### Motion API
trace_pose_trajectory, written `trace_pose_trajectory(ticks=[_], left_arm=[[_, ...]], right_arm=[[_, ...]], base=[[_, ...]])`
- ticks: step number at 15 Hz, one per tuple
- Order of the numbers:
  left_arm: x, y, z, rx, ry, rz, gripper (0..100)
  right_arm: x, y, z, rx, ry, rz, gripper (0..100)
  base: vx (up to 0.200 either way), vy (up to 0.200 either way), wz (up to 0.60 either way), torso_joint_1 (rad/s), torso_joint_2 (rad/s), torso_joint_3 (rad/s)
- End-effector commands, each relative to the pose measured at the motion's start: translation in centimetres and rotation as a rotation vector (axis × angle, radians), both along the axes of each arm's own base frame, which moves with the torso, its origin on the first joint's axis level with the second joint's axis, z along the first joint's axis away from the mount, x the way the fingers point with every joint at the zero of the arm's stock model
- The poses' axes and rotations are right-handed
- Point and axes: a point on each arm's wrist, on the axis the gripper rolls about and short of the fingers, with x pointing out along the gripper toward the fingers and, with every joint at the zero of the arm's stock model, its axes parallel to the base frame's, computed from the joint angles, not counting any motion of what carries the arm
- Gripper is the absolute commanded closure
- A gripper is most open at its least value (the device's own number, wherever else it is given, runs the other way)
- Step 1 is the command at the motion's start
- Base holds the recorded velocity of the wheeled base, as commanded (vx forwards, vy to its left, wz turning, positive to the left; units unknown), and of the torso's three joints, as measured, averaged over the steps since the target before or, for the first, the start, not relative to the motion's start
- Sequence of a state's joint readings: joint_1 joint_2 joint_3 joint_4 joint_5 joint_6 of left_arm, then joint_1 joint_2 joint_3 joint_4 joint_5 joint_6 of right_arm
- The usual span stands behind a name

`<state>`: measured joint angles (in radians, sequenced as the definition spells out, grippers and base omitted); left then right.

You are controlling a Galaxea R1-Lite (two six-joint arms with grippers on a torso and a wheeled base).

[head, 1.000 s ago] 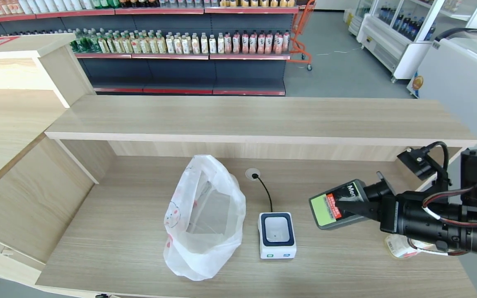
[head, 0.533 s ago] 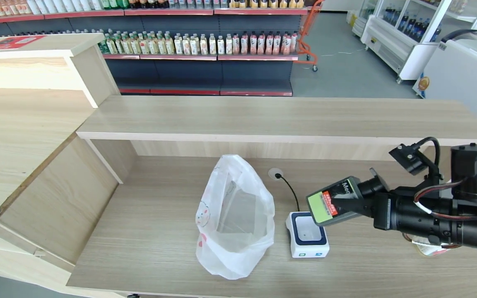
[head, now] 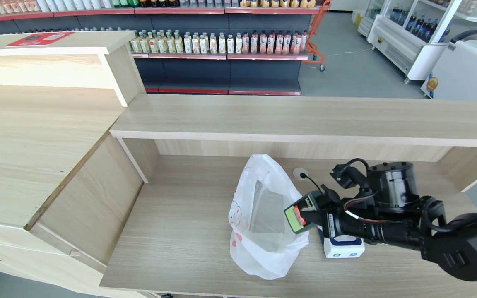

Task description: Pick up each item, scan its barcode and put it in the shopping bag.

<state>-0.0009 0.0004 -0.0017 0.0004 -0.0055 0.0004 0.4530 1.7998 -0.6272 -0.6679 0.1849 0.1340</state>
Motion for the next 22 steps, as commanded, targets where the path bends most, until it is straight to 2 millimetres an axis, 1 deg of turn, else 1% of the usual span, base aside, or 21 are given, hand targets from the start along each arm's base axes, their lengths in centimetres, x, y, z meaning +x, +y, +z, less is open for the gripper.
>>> trace_pose_trajectory(ticks=[1, 3, 4, 5, 7, 11, 14, 15, 17, 19, 20, 22], left_arm=[[0.0, 0.0, 0.0, 0.000, -0.001, 0.000, 0], [0.0, 0.0, 0.0, 0.000, -0.001, 0.000, 0], [0.0, 0.0, 0.0, 0.001, -0.001, 0.002, 0], [0.0, 0.0, 0.0, 0.000, -0.001, 0.000, 0], [0.0, 0.0, 0.0, 0.000, -0.001, 0.000, 0], [0.0, 0.0, 0.0, 0.000, -0.001, 0.000, 0], [0.0, 0.0, 0.0, 0.000, -0.001, 0.000, 0], [0.0, 0.0, 0.0, 0.000, -0.001, 0.000, 0], [0.0, 0.0, 0.0, 0.000, -0.001, 0.000, 0], [0.0, 0.0, 0.0, 0.000, -0.001, 0.000, 0], [0.0, 0.0, 0.0, 0.000, -0.001, 0.000, 0], [0.0, 0.0, 0.0, 0.000, -0.001, 0.000, 0]], right_arm=[[0.6, 1.9, -3.2, -0.100, 0.046, 0.049, 100], [1.4, 2.8, -5.1, -0.208, 0.001, 0.044, 100], [1.7, 3.0, -5.6, -0.226, -0.023, 0.045, 100], [2.8, 3.6, -7.2, -0.269, -0.124, 0.065, 100], [3.8, 4.2, -8.9, -0.301, -0.246, 0.092, 100], [4.0, 5.0, -10.6, -0.374, -0.276, 0.160, 100], [4.7, 5.7, -11.1, -0.370, -0.285, 0.164, 100], [5.1, 6.0, -11.1, -0.365, -0.295, 0.163, 0], [5.5, 6.3, -10.7, -0.343, -0.308, 0.161, 0], [5.3, 6.5, -9.5, -0.266, -0.284, 0.147, 0], [5.0, 6.5, -8.5, -0.228, -0.259, 0.132, 0], [4.0, 5.6, -5.1, -0.077, -0.125, 0.036, 0]], base=[[0.000, 0.000, 0.00, 0.000, 0.00, 0.000], [0.000, 0.000, 0.00, 0.000, 0.00, 0.000], [0.000, 0.000, 0.00, 0.000, 0.00, 0.000], [0.000, 0.000, 0.00, 0.000, 0.00, 0.000], [0.000, 0.000, 0.00, 0.000, 0.00, 0.000], [0.000, 0.000, 0.00, 0.000, 0.00, 0.000], [0.000, 0.000, 0.00, 0.000, 0.00, 0.000], [0.000, 0.000, 0.00, 0.000, 0.00, 0.000], [0.000, 0.000, 0.00, 0.000, 0.00, 0.000], [0.000, 0.000, 0.00, 0.000, 0.00, 0.000], [0.000, 0.000, 0.00, 0.000, 0.00, 0.000], [0.000, 0.000, 0.00, 0.000, 0.00, 0.000]])
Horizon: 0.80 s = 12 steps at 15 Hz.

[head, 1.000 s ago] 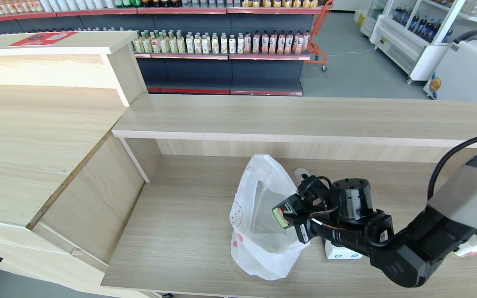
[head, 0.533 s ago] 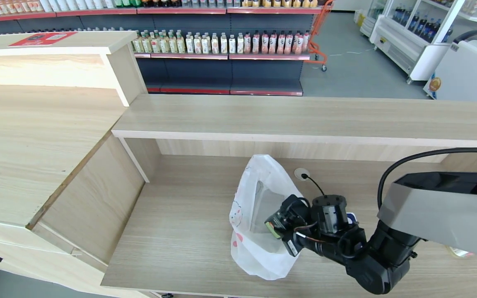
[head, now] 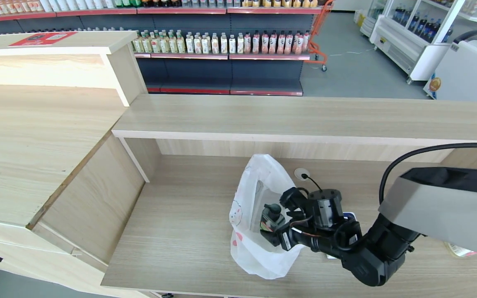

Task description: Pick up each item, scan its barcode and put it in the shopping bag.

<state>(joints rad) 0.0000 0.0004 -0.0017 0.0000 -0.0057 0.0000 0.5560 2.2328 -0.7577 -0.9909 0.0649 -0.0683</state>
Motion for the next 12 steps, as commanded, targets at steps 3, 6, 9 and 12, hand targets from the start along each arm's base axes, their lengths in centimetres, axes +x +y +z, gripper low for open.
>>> trace_pose_trajectory(ticks=[3, 6, 9, 12], left_arm=[[0.0, 0.0, 0.0, 0.000, 0.000, 0.000, 0], [0.0, 0.0, 0.0, 0.000, 0.000, 0.000, 0], [0.0, 0.0, 0.0, 0.000, 0.000, 0.001, 0], [0.0, 0.0, 0.0, 0.000, 0.000, 0.000, 0]], right_arm=[[-2.0, -3.5, 7.8, 0.244, 0.154, -0.186, 0], [-6.5, -6.6, 14.3, 0.392, 0.229, -0.248, 0], [-10.8, -10.8, 18.3, 0.261, 0.097, -0.371, 0], [-14.0, -12.8, 19.1, 0.206, 0.068, -0.423, 0]], base=[[0.000, 0.000, 0.00, 0.000, 0.00, 0.000], [0.000, 0.000, 0.00, 0.000, 0.00, 0.000], [0.000, 0.000, 0.00, 0.000, 0.00, 0.000], [0.000, 0.000, 0.00, 0.000, 0.00, 0.000]])
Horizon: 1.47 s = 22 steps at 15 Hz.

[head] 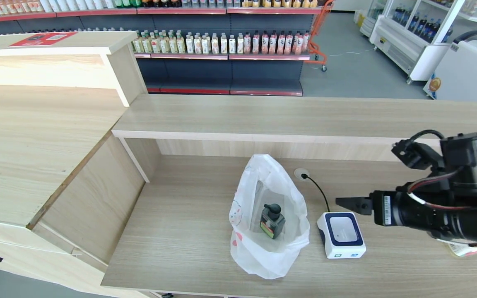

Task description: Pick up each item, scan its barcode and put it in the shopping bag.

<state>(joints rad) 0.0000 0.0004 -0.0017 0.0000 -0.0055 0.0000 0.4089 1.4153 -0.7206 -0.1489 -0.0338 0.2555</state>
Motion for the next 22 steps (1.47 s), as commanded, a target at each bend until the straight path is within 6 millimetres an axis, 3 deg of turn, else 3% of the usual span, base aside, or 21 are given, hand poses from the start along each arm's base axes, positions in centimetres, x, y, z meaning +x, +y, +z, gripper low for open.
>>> trace_pose_trajectory(ticks=[1, 7, 11, 17, 22], left_arm=[[0.0, 0.0, 0.0, 0.000, 0.000, -0.001, 0], [0.0, 0.0, 0.0, -0.018, -0.002, 0.001, 0], [0.0, 0.0, 0.0, -0.018, -0.002, 0.001, 0], [0.0, 0.0, 0.0, -0.021, -0.002, 0.001, 0], [0.0, 0.0, 0.0, -0.020, -0.002, 0.001, 0]], right_arm=[[-4.6, -2.7, 2.0, 0.000, -0.085, -0.045, 0], [-6.4, -3.6, 2.2, -0.001, -0.070, -0.062, 0], [-6.4, -3.8, 2.1, 0.032, -0.038, -0.105, 0], [-7.9, -4.4, 2.2, 0.105, 0.097, -0.186, 0], [-8.8, -4.8, 2.1, 0.103, 0.108, -0.187, 0]], base=[[0.000, 0.000, 0.00, 0.000, 0.00, 0.000], [0.000, 0.000, 0.00, 0.000, 0.00, 0.000], [0.000, -0.200, 0.00, 0.002, 0.00, 0.004], [0.000, -0.200, 0.00, 0.006, 0.00, 0.002], [-0.080, 0.000, 0.00, -0.002, 0.00, 0.001]])
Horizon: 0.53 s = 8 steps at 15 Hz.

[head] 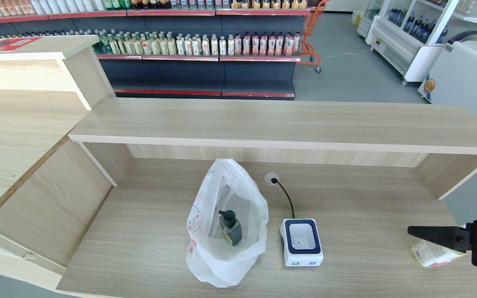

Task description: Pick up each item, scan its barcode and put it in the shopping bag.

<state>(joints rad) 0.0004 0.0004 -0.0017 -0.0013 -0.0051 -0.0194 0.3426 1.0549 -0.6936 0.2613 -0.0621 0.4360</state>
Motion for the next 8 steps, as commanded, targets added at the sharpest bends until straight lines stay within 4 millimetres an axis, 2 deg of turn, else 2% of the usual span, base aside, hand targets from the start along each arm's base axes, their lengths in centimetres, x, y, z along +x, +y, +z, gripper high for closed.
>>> trace_pose_trajectory(ticks=[1, 7, 8], left_arm=[[0.00, 0.00, 0.00, -0.001, -0.001, 0.000, 0], [0.00, 0.00, 0.00, 0.006, -0.001, 0.000, 0], [0.00, 0.00, 0.00, 0.007, -0.001, 0.000, 0]], right_arm=[[-0.29, -0.11, 0.02, 0.002, -0.007, -0.001, 0], [-0.51, -0.90, -0.46, 0.001, 0.035, -0.069, 0], [-0.48, -1.01, -0.42, 0.001, 0.033, -0.077, 0]], base=[[-0.200, 0.000, 0.00, 0.007, 0.01, 0.002], [-0.200, 0.000, 0.00, 0.003, 0.01, 0.002], [0.000, 0.000, 0.00, 0.000, 0.00, 0.000]])
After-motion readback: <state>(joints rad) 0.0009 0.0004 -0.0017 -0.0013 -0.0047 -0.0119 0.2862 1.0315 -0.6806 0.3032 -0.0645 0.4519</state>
